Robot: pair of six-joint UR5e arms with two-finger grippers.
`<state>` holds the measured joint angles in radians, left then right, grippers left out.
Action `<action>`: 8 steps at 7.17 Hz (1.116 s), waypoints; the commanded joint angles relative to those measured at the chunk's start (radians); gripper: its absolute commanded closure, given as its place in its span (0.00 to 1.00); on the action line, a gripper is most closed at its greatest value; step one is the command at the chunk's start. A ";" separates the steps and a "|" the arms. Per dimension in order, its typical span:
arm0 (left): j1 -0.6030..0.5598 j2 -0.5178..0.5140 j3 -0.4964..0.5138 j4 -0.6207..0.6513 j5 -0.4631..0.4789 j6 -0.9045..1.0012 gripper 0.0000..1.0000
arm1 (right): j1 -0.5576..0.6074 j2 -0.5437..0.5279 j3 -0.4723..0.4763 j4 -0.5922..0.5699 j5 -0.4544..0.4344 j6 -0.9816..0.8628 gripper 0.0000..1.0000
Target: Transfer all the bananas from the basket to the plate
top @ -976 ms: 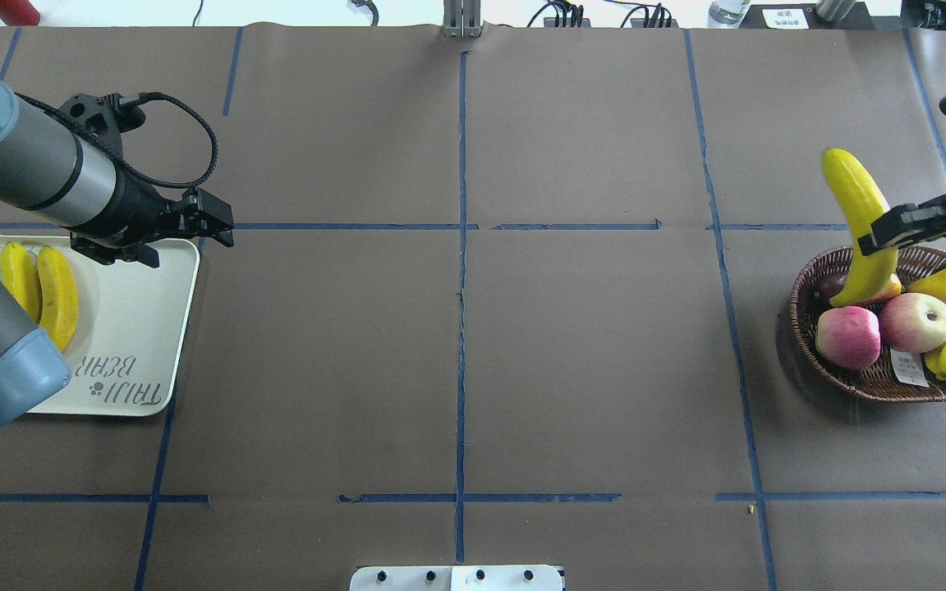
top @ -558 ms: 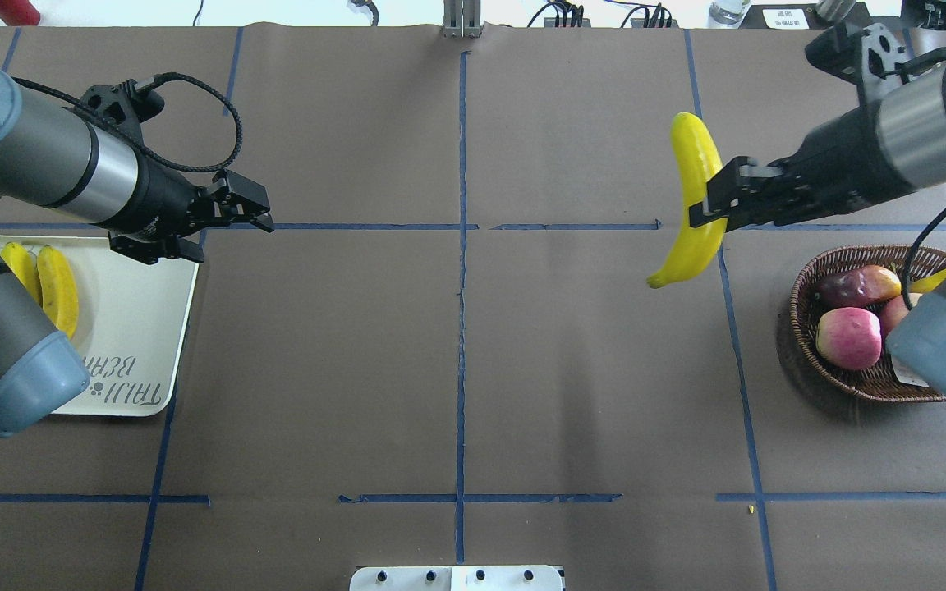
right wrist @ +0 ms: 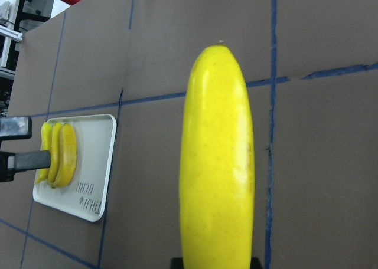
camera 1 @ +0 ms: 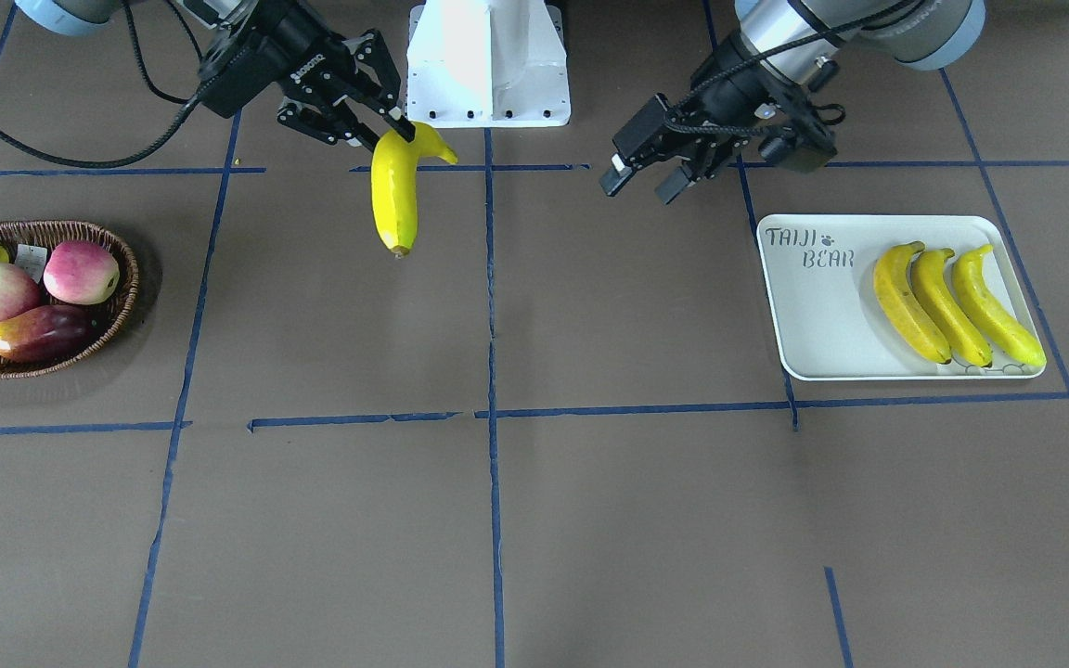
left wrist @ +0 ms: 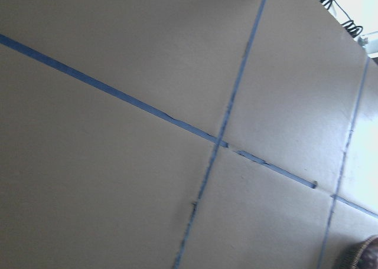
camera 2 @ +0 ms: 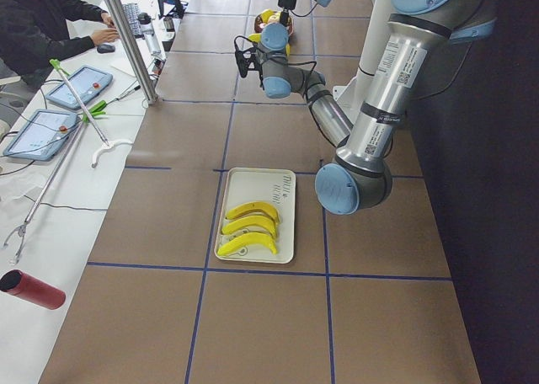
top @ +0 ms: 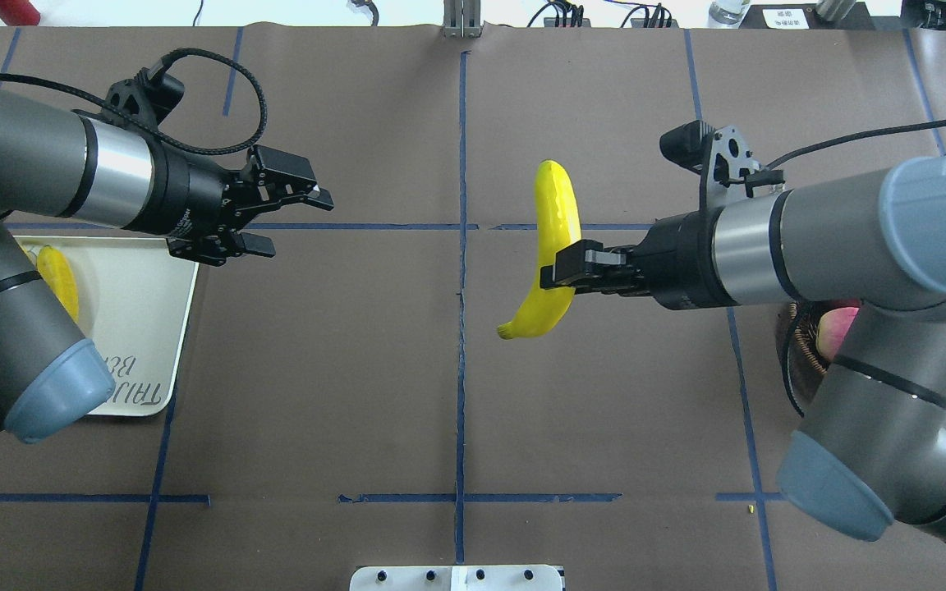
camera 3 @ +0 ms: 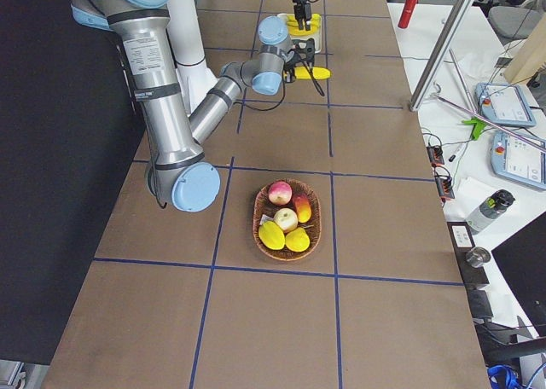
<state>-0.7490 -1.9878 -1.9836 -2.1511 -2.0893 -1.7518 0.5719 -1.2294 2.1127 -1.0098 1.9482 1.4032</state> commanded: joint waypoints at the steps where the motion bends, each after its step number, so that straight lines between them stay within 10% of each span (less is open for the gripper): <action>1: 0.040 -0.078 0.011 -0.013 0.000 -0.015 0.01 | -0.078 0.030 -0.003 0.004 -0.011 -0.010 0.99; 8: 0.160 -0.216 0.149 -0.019 0.012 -0.018 0.02 | -0.148 0.059 0.004 0.004 -0.103 -0.007 0.98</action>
<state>-0.6076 -2.1938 -1.8553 -2.1692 -2.0795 -1.7701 0.4246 -1.1719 2.1147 -1.0064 1.8520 1.3943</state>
